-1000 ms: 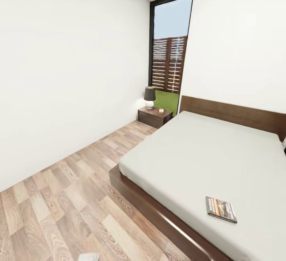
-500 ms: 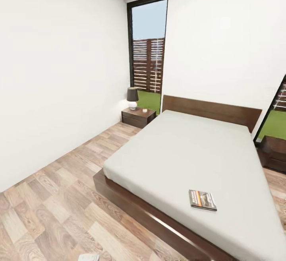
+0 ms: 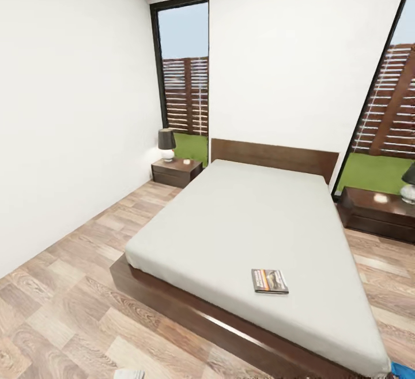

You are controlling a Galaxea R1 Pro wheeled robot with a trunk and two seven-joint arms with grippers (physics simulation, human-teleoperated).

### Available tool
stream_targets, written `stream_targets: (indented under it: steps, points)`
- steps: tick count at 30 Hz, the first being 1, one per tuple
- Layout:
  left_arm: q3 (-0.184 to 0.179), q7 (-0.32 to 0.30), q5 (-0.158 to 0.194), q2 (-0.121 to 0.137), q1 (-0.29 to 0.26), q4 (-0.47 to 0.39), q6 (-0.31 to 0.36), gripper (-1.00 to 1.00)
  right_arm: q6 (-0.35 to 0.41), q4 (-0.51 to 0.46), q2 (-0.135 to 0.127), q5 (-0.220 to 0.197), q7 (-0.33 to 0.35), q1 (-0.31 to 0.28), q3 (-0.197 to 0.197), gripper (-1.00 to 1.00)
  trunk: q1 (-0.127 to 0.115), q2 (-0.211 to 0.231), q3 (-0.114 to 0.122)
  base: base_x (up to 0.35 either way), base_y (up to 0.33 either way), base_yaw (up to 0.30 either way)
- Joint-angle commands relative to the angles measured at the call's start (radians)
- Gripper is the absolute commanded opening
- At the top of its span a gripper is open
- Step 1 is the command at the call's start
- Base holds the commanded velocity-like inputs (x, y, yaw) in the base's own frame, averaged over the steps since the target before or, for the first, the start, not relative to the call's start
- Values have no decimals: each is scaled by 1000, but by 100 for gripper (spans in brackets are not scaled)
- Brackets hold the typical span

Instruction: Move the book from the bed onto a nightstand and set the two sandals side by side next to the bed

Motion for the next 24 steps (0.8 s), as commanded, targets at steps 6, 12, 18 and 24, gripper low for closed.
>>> stream_targets:
  steps: [6,12,18,24]
  points:
    - [9,-3,-10,0,-1,1,-4,100,1,2,0,-7,4,-2,-2,100,1,-2,0,0,0,-300]
    - [9,-3,-10,0,-1,1,-4,100,1,2,0,-7,4,-2,-2,100,1,-2,2,0,0,-300]
    - [8,-3,-10,0,-1,1,-4,100,1,2,0,-7,4,-2,-2,100,1,-2,5,0,0,-300]
    - [8,-3,-10,0,-1,1,-4,100,1,2,0,-7,4,-2,-2,100,1,-2,7,0,0,-300]
